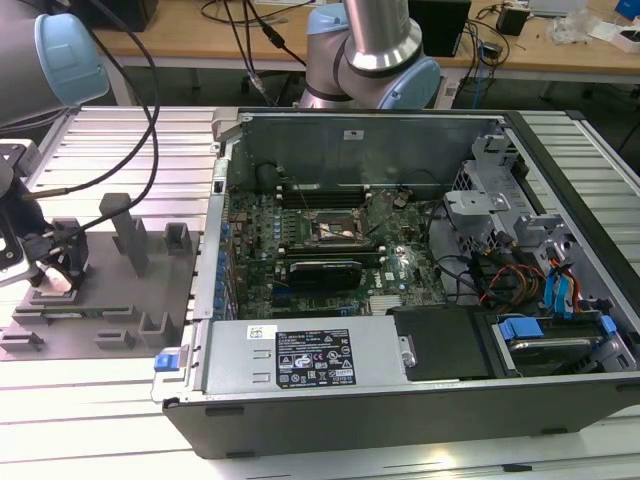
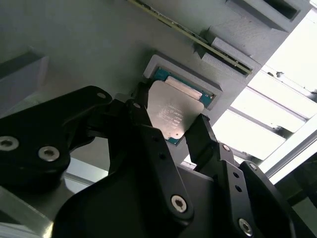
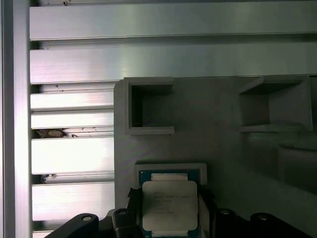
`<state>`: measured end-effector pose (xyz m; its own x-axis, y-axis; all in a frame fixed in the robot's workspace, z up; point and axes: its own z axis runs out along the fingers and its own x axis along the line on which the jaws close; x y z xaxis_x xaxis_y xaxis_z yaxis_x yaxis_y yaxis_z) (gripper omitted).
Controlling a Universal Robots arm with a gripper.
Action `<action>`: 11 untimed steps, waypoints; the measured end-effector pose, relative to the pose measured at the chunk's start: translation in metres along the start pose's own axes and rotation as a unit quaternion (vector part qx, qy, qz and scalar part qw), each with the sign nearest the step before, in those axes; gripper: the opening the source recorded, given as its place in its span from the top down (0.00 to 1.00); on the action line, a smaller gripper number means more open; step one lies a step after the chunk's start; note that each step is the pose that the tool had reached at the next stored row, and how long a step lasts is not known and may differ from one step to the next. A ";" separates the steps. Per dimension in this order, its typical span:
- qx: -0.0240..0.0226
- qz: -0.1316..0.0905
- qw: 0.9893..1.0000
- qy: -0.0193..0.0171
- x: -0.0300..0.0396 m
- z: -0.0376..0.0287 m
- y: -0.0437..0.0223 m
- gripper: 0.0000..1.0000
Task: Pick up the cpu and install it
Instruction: 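Pick up the cpu and move it towards the insertion slot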
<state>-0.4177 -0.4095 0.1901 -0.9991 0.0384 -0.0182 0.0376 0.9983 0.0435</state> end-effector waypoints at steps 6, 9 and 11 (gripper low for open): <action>0.000 0.000 1.000 0.000 -0.0001 -0.0081 0.0004 0.46; 0.000 0.000 1.000 0.000 -0.0003 -0.0151 0.0007 0.46; 0.000 0.000 1.000 0.000 -0.0003 -0.0163 0.0007 0.46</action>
<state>-0.4177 -0.4095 0.2064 -0.9991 0.0384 -0.0184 0.0376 0.9983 0.0436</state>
